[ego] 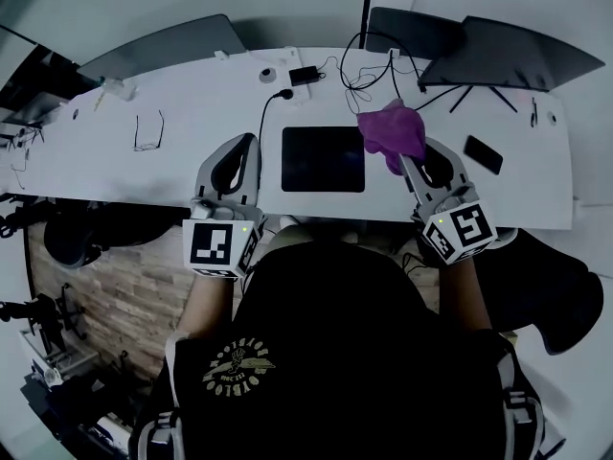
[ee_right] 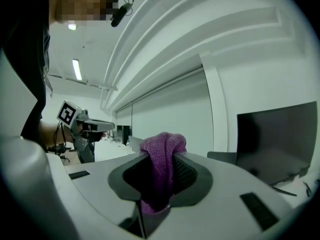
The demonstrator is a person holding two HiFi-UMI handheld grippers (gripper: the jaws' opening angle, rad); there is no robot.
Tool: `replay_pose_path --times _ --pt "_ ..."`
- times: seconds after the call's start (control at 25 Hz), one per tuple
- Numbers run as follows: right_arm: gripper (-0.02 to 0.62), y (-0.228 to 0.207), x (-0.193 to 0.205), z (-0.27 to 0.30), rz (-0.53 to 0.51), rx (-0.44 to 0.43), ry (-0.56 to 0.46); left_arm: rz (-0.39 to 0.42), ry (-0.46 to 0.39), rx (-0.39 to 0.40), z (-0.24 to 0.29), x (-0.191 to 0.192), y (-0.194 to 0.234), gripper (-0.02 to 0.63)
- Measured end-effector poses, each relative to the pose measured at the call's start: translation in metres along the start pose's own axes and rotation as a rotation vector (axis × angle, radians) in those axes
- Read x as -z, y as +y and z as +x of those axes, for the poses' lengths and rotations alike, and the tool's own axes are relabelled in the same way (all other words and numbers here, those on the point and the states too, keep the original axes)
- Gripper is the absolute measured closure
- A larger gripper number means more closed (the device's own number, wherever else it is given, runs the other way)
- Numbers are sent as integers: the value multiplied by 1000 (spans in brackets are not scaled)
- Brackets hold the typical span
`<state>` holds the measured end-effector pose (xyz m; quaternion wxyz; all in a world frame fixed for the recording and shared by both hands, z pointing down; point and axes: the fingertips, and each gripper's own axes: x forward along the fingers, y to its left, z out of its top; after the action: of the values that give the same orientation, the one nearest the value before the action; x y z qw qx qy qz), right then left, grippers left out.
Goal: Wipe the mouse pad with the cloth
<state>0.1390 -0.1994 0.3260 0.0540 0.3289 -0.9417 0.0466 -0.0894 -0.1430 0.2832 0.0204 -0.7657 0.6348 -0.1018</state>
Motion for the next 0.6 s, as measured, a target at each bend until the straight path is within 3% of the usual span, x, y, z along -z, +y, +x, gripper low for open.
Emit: replay_pose_path --times 0.28,0.6 --pt "509 0 8 2 60 18 -1 43 33 22 -5 -3 10 604" --pt "509 9 10 15 96 65 -11 40 -21 81 6 -25 32 604"
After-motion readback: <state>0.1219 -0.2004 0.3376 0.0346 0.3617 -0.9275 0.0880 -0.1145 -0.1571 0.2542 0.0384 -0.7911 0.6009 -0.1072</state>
